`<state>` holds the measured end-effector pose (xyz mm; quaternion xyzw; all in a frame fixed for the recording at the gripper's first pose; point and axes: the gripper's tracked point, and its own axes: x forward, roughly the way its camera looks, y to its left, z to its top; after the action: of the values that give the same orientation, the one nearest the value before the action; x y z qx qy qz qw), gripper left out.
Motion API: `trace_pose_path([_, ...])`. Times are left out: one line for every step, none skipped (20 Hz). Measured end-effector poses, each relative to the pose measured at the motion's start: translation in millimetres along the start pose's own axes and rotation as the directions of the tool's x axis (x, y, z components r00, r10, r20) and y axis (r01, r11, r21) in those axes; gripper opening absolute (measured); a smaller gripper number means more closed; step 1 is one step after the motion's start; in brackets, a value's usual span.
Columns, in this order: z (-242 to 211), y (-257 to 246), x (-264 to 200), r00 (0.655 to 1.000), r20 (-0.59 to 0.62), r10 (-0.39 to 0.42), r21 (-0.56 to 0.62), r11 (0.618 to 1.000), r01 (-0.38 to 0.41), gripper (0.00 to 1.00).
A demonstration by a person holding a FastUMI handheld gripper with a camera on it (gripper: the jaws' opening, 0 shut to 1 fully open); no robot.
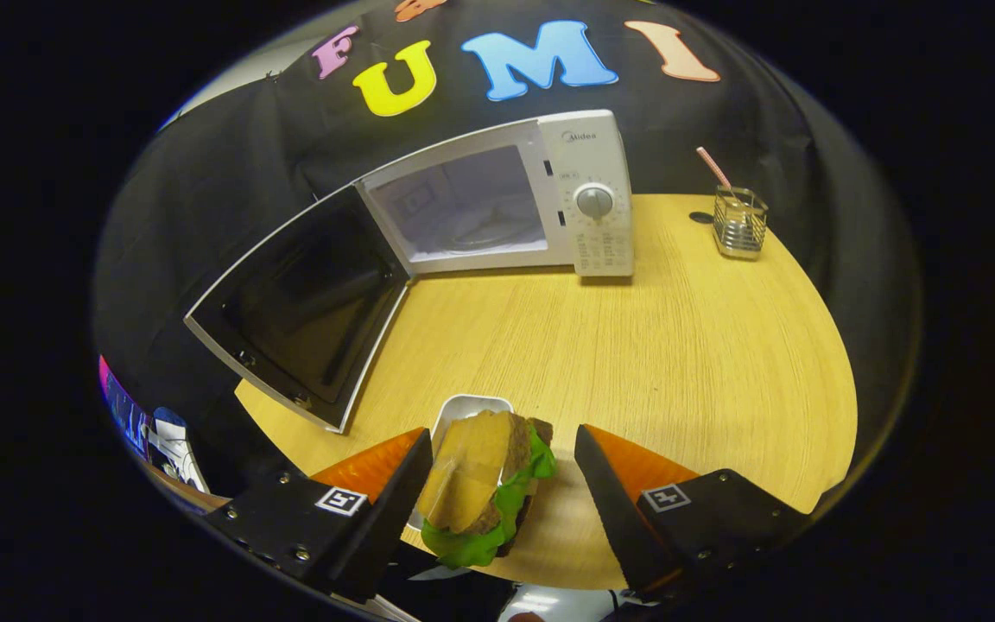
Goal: Open the microwave, put the food inside, and close the microwave door.
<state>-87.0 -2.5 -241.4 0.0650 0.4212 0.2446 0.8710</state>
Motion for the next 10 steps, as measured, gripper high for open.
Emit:
trace_pose_path([-6.3, -0.2, 3.8, 1.000, -0.020, 0.005, 0.021, 1.000, -0.005, 1.00])
trace_pose_path([-10.6, 0.1, 5.4, 0.999, -0.033, 0.011, 0.035, 0.999, -0.010, 1.00])
trace_pose_path([-13.3, 1.2, 6.6, 0.999, -0.044, 0.019, 0.049, 0.999, -0.017, 1.00])
trace_pose_path([-14.4, 1.7, 6.9, 0.998, -0.050, 0.023, 0.059, 0.998, -0.020, 0.99])
trace_pose_path([-16.2, 1.7, 8.2, 0.998, -0.058, 0.021, 0.069, 0.997, -0.017, 0.90])
trace_pose_path([-18.8, 4.4, 8.6, 0.997, -0.069, 0.024, 0.082, 0.996, -0.019, 0.84])
trace_pose_path([-18.4, 6.0, 8.9, 0.997, -0.071, 0.028, 0.099, 0.995, -0.021, 0.73])
trace_pose_path([-18.3, 8.1, 8.3, 0.996, -0.078, 0.032, 0.112, 0.993, -0.023, 0.62])
trace_pose_path([-16.1, 9.8, 7.9, 0.996, -0.078, 0.037, 0.138, 0.990, -0.026, 0.55])
trace_pose_path([-13.3, 15.2, 8.0, 0.994, -0.085, 0.061, 0.171, 0.984, -0.045, 0.45])
